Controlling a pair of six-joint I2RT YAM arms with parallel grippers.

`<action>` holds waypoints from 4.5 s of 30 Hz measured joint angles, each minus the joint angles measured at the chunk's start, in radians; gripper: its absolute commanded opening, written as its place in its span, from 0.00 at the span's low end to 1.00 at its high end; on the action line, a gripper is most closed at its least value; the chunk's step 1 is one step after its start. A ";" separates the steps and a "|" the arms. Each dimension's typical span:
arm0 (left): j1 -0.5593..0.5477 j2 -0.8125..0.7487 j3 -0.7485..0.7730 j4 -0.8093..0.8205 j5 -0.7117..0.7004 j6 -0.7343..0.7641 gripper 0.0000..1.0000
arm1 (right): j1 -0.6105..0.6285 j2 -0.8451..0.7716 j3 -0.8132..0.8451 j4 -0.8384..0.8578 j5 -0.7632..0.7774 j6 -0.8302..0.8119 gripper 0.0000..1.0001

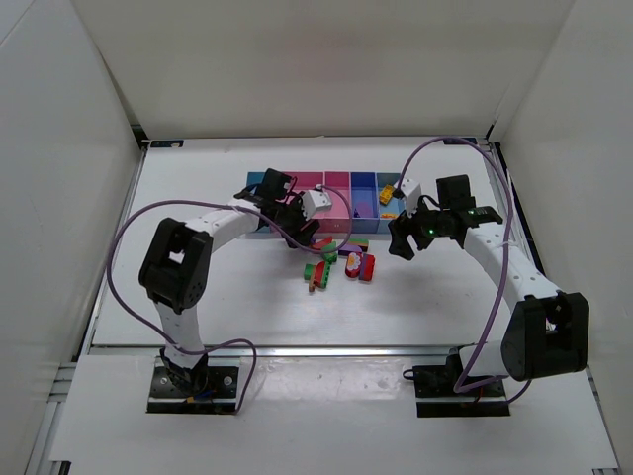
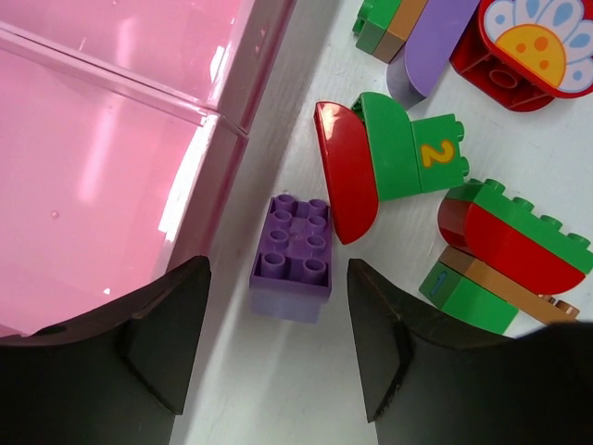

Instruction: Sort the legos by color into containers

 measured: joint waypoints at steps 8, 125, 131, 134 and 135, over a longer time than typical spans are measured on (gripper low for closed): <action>0.000 0.045 0.035 -0.023 0.010 0.010 0.65 | -0.017 0.000 0.000 0.000 -0.003 0.004 0.83; 0.268 -0.202 0.362 -0.166 -0.047 -1.956 0.10 | 0.641 0.299 0.122 1.235 0.552 -0.365 0.70; 0.253 -0.202 0.362 -0.166 -0.039 -1.958 0.10 | 0.636 0.333 0.142 1.242 0.551 -0.412 0.72; 0.250 -0.202 0.362 -0.166 -0.035 -1.958 0.10 | 0.635 0.344 0.149 1.244 0.558 -0.431 0.72; 0.249 -0.202 0.362 -0.166 -0.035 -1.958 0.10 | 0.635 0.346 0.150 1.243 0.561 -0.437 0.72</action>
